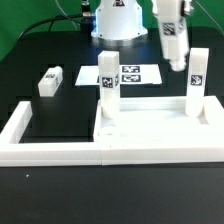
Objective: Assemble desk
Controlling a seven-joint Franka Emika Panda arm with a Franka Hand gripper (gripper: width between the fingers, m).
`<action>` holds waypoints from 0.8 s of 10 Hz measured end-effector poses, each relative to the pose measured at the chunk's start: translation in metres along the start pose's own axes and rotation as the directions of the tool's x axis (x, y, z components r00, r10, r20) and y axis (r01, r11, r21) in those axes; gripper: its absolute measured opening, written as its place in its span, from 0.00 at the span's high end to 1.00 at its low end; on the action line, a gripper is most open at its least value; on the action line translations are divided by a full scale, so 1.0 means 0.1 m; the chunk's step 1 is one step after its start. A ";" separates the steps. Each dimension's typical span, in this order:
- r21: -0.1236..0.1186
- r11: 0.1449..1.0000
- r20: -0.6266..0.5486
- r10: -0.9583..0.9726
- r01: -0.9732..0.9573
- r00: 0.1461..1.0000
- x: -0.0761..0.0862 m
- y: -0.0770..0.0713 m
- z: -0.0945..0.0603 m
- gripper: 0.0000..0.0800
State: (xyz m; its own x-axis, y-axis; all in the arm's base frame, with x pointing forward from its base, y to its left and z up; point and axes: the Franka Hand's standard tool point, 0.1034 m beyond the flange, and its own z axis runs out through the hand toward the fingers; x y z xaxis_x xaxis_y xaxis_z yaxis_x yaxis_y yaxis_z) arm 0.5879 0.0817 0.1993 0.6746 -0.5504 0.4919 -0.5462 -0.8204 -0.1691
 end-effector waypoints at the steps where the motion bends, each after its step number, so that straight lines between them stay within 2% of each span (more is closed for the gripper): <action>1: -0.009 1.000 -0.023 -0.028 0.028 0.999 0.19 -0.22 0.03 0.64; 2: 0.005 0.999 -0.041 -0.054 0.054 0.998 0.19 -0.39 0.07 0.64; 6: 0.031 0.999 0.029 -0.026 0.025 0.999 0.08 -0.46 0.10 0.64; 7: 0.024 1.000 0.043 -0.017 0.016 0.999 0.06 -0.47 0.12 0.64; 8: -0.044 0.999 0.068 -0.009 0.012 0.998 0.03 -0.43 0.21 0.64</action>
Offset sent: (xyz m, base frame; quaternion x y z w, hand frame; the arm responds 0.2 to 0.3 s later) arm 0.0000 0.0000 0.0000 0.0000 0.0000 0.0000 1.0000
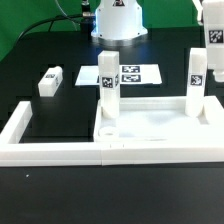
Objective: Assemble desk
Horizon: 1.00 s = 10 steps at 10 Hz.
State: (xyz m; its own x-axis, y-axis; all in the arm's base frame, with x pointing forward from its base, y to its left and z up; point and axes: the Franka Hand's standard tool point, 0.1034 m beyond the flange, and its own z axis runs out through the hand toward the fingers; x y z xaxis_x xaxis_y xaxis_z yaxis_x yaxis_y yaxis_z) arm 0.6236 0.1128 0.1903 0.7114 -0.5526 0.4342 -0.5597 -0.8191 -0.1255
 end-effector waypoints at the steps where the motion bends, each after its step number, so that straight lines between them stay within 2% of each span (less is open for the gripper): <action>1: -0.054 0.998 0.035 0.034 -0.032 0.999 0.09 0.01 0.06 0.64; 2: -0.065 0.998 0.037 0.025 -0.022 0.999 0.16 0.01 0.12 0.64; 3: -0.078 0.997 0.039 -0.015 0.018 0.999 0.18 0.08 0.17 0.64; 4: -0.067 0.996 0.036 -0.058 0.060 0.998 0.21 0.11 0.19 0.64; 8: -0.057 0.997 0.058 -0.041 0.044 0.997 0.14 0.07 0.21 0.64; 10: -0.078 0.997 0.039 -0.021 0.024 0.999 0.00 -0.06 0.31 0.64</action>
Offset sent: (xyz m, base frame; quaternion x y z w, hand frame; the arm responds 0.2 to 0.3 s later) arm 0.0037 -0.0441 0.0001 -0.0061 0.0635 -0.1411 0.9879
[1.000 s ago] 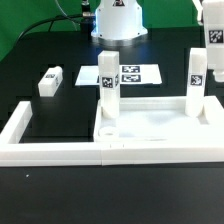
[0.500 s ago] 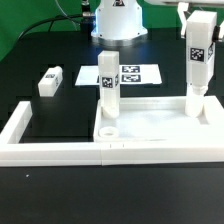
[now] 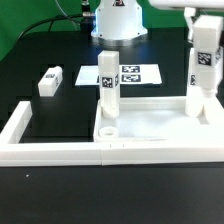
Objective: Assemble desk
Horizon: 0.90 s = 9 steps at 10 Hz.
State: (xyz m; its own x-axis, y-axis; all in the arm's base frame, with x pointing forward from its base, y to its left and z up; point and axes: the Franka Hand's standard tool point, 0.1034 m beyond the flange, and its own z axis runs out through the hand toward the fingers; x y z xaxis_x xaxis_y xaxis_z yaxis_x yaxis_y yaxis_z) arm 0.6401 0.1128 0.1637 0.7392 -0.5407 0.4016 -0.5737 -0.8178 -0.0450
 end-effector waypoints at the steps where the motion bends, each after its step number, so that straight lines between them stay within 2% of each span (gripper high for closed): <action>1: -0.014 1.000 -0.012 0.008 -0.008 1.000 0.00 -0.01 0.05 0.64; 3: -0.027 1.000 -0.037 -0.006 0.005 0.999 -0.01 -0.09 0.07 0.64; 6: -0.044 0.999 -0.027 -0.010 0.009 1.000 -0.13 -0.08 0.25 0.64; 9: -0.068 0.997 -0.023 -0.022 0.021 0.999 -0.13 -0.03 0.39 0.64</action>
Offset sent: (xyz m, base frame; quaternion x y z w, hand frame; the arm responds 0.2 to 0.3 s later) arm 0.0089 -0.0078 -0.0082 -0.0226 0.0336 -0.0019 0.9992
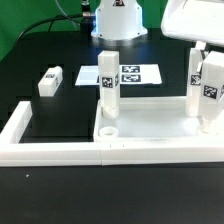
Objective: Assemble desk
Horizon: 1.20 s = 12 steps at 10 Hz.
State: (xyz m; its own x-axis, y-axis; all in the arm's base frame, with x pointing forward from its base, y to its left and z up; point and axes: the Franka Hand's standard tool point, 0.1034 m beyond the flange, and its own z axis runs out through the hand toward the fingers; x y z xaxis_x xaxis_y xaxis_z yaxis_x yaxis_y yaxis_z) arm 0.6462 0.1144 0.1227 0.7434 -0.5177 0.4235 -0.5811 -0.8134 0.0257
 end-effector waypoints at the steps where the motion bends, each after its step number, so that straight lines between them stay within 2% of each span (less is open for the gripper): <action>1: 0.000 1.000 0.004 0.005 -0.005 1.000 -0.02 0.00 0.01 0.64; 3: -0.003 1.000 0.003 0.003 -0.003 1.000 -0.02 0.00 0.04 0.64; 5: 0.013 1.000 -0.005 0.002 -0.002 1.000 -0.02 -0.03 0.04 0.64; 8: 0.021 1.000 -0.011 -0.010 0.010 1.000 0.00 -0.04 0.05 0.64; 10: 0.020 0.999 -0.009 -0.025 0.025 1.000 -0.02 -0.02 0.12 0.64; 12: 0.022 0.999 -0.005 -0.023 0.024 1.000 -0.02 -0.02 0.12 0.64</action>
Offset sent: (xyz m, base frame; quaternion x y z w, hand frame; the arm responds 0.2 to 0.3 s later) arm 0.0073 -0.0023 -0.0073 -0.0026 0.0156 0.0020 0.9999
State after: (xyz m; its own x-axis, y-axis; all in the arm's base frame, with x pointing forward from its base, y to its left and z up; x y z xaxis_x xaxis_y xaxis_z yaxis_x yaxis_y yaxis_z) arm 0.6498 0.1139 0.1112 0.7553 -0.4972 0.4270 -0.5560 -0.8310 0.0157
